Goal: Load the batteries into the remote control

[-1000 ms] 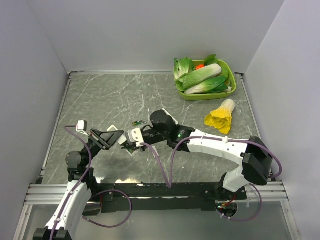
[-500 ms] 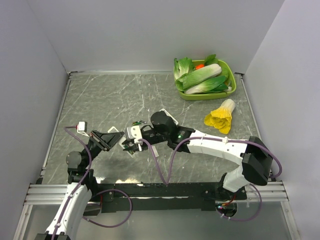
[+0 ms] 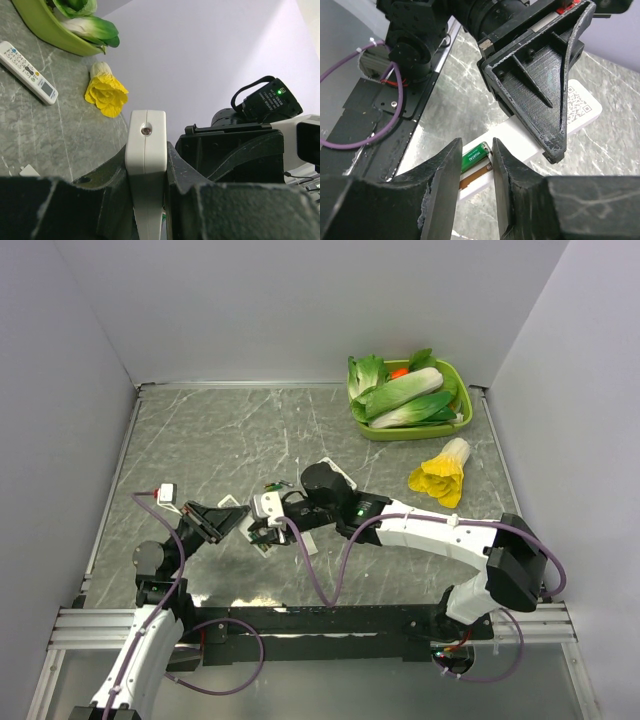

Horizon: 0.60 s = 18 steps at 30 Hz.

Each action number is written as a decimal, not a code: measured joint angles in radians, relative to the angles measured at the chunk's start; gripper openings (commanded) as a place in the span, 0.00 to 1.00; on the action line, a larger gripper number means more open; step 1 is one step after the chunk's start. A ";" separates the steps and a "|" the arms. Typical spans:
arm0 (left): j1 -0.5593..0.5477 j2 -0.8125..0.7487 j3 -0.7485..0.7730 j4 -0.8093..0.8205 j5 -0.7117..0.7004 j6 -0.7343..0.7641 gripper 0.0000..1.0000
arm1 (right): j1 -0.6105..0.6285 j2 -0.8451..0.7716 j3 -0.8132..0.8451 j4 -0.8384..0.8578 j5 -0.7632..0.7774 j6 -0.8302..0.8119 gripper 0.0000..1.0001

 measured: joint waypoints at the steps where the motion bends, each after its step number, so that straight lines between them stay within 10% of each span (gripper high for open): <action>1: 0.000 0.002 0.000 0.000 0.003 0.000 0.02 | -0.002 0.000 0.000 -0.005 0.000 -0.005 0.36; 18: 0.000 0.032 0.000 0.031 0.029 -0.001 0.02 | -0.013 0.000 0.020 -0.064 -0.023 -0.048 0.27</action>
